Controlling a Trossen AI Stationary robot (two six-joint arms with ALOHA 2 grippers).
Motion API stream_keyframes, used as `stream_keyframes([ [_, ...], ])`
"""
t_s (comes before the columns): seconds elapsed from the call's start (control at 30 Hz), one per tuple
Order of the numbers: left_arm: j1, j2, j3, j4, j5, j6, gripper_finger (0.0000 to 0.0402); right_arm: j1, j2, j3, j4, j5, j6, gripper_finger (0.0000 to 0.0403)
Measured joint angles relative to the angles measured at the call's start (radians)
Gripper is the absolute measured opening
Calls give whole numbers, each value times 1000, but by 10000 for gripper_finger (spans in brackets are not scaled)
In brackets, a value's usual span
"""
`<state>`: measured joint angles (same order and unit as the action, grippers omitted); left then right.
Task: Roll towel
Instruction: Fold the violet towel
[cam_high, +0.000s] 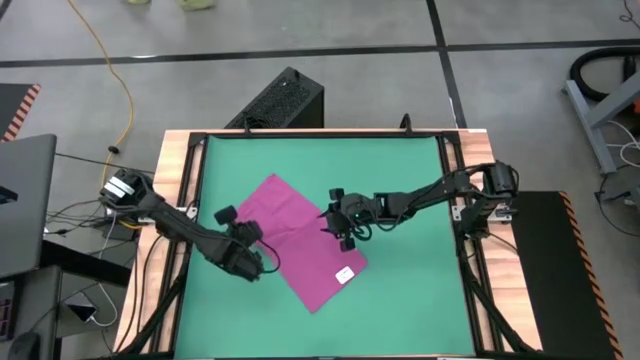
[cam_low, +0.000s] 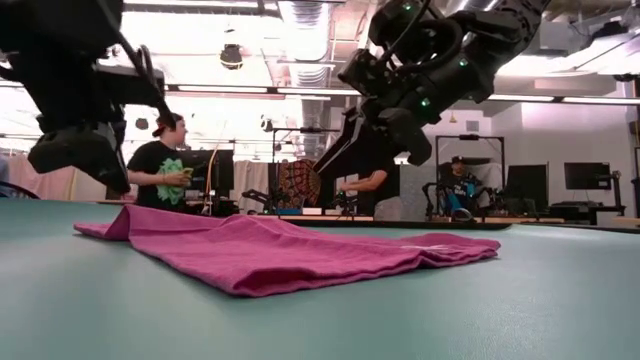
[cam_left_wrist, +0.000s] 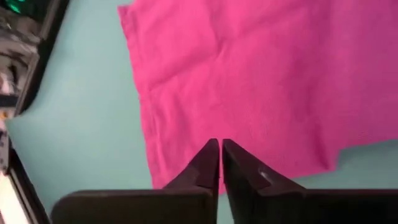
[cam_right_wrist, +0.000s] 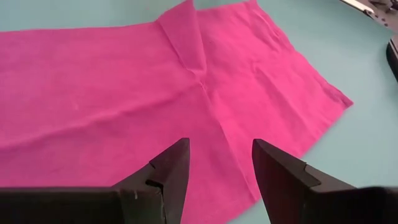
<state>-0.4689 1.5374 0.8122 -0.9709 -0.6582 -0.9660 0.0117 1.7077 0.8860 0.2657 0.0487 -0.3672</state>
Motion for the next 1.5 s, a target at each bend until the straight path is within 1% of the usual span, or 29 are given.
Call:
stream_keyframes([
  [0.1,36,1,-37,45,40,39,1,12,0,0,-5,1,3,195],
  [0.23,101,-2,-132,152,163,72,0,31,0,0,-26,2,3,195],
  [0.27,114,-2,-152,172,180,78,0,36,0,0,-30,2,3,195],
  [0.37,156,-6,-178,186,175,92,0,47,0,0,-42,2,3,195],
  [0.47,216,-5,-193,186,162,167,0,55,0,0,-45,2,22,195],
  [0.57,296,-6,-202,222,154,296,0,54,0,0,-46,3,26,195],
  [0.7,425,-7,-206,345,134,510,0,51,0,0,-43,3,27,195],
  [0.83,548,-2,-179,489,116,739,0,38,0,-1,-17,3,27,195],
  [0.97,639,0,-140,644,174,992,0,7,0,-1,11,3,26,195],
  [1.07,679,0,-88,657,205,1088,0,-28,0,-1,14,2,22,195],
  [1.1,686,0,-67,639,209,1097,0,-40,0,-1,12,-6,22,195],
  [1.2,692,-32,-13,549,245,1104,0,-81,0,-1,1,-76,22,195],
  [1.3,683,-103,9,453,263,1089,0,-115,0,-2,3,-135,21,195],
  [1.33,680,-136,9,429,289,1062,0,-126,0,-2,3,-151,21,195],
  [1.37,676,-172,3,421,342,1030,2,-136,0,-2,2,-166,21,195],
  [1.43,656,-256,-30,452,490,963,7,-149,0,-2,-10,-219,18,195],
  [1.47,635,-295,-57,498,559,930,11,-154,0,-2,-22,-247,13,195],
  [1.5,607,-332,-93,564,593,898,15,-157,0,-2,-32,-267,3,195],
])
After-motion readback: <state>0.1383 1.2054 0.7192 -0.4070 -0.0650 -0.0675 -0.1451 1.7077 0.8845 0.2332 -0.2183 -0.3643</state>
